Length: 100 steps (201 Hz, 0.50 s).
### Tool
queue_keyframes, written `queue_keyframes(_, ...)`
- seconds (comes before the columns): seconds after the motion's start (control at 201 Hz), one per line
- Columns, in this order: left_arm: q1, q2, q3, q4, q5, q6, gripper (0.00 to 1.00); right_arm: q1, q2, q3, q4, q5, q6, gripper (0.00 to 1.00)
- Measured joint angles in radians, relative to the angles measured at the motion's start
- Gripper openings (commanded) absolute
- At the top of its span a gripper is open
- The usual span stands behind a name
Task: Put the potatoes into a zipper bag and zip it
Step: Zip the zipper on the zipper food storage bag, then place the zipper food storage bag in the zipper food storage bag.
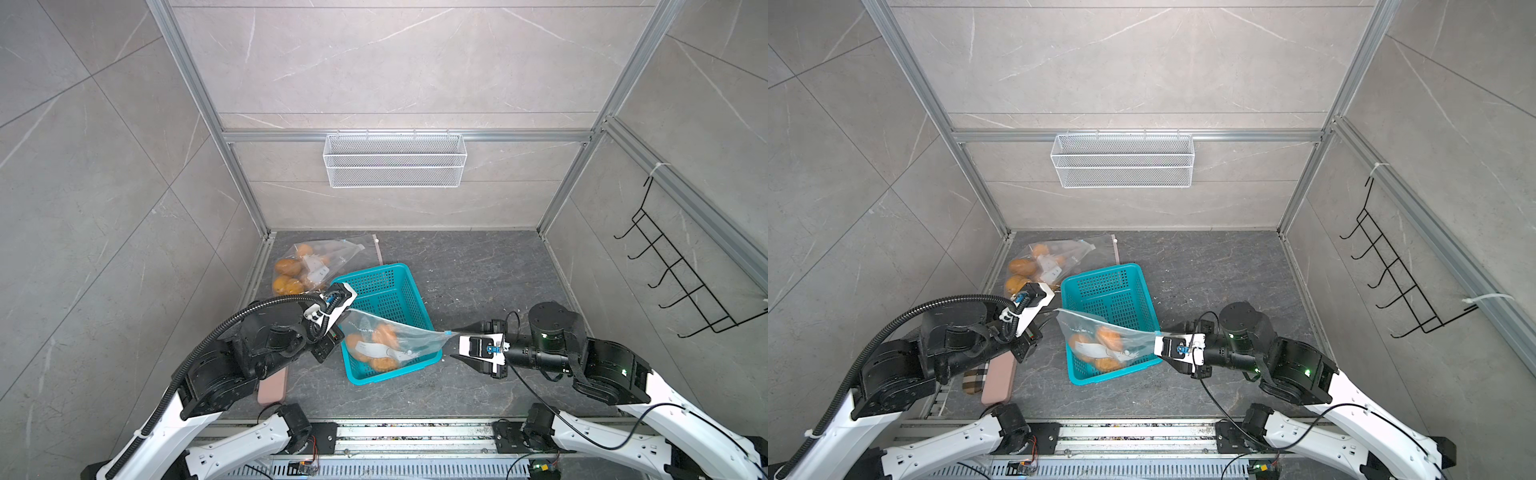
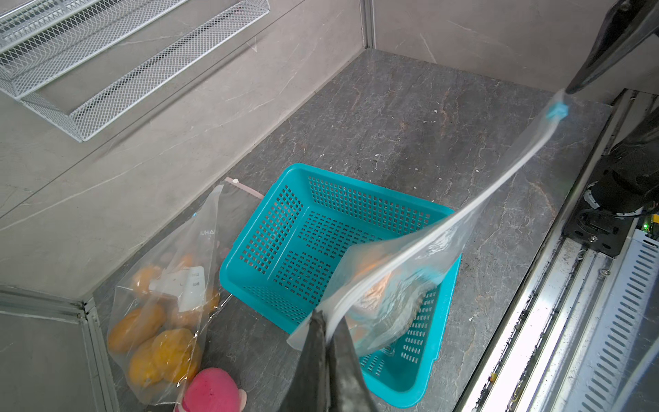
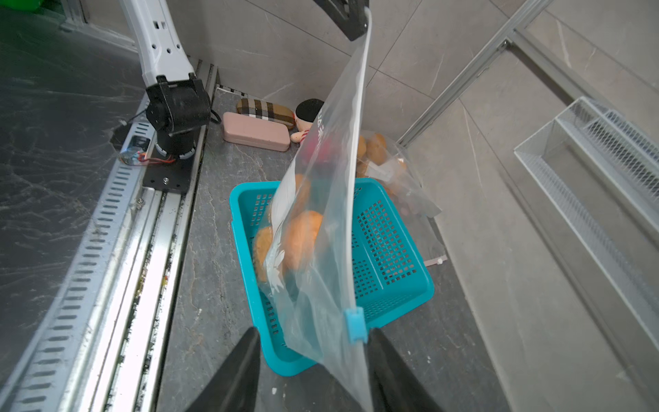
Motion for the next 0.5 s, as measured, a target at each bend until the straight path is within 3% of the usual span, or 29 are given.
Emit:
queue_keyframes(0.269,0.000,0.105,0.054,-0.013,-0.076,-0.027,0.00,0.000,-0.132,-0.067,0.097,-0.008,0.059,0.58)
queue_keyframes(0.498,0.029,0.334,0.312,-0.038,-0.166,-0.105,0.00,0.000,-0.184,-0.201,0.216,-0.027,0.107,0.53)
